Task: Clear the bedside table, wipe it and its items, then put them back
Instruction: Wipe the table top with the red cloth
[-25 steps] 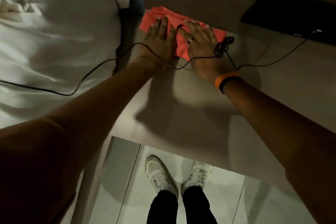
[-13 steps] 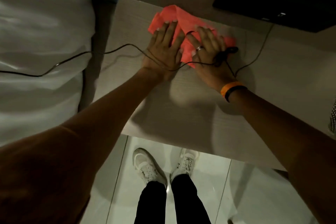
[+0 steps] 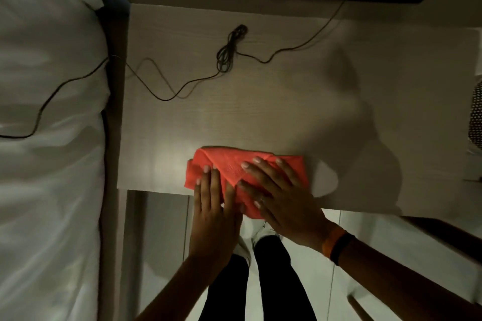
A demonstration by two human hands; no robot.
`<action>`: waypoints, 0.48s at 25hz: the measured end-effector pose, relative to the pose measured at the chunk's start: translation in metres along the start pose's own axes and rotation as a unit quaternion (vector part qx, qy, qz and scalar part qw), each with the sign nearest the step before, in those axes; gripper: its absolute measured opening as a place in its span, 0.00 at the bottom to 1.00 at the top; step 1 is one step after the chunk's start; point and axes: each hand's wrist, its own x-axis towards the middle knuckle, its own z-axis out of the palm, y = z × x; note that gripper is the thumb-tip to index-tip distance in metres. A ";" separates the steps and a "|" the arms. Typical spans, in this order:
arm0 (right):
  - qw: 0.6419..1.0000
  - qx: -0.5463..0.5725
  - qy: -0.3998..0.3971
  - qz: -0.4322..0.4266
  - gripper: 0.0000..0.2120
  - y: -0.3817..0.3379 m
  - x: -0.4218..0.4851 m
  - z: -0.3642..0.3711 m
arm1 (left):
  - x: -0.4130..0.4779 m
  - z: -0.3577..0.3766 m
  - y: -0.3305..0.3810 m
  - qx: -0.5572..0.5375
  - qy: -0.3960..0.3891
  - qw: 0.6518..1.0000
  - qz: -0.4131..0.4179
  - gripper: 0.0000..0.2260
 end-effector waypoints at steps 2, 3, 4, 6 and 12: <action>0.999 -0.036 -0.028 -0.027 0.26 0.016 -0.011 -0.005 | -0.001 -0.003 0.018 -0.028 -0.026 0.999 0.013 0.29; 0.998 -0.039 -0.034 -0.029 0.26 0.029 -0.008 -0.009 | 0.005 -0.007 0.026 -0.042 -0.031 0.999 0.012 0.29; 0.998 -0.042 -0.039 -0.028 0.25 0.042 -0.003 -0.013 | 0.014 -0.011 0.030 -0.054 -0.022 0.998 0.013 0.30; 0.998 -0.058 -0.026 -0.020 0.24 0.068 0.010 -0.022 | 0.043 -0.020 0.033 -0.079 0.011 0.997 0.023 0.28; 0.986 -0.165 0.018 -0.012 0.26 0.180 0.079 -0.072 | 0.174 -0.052 0.073 -0.126 0.073 0.989 -0.010 0.29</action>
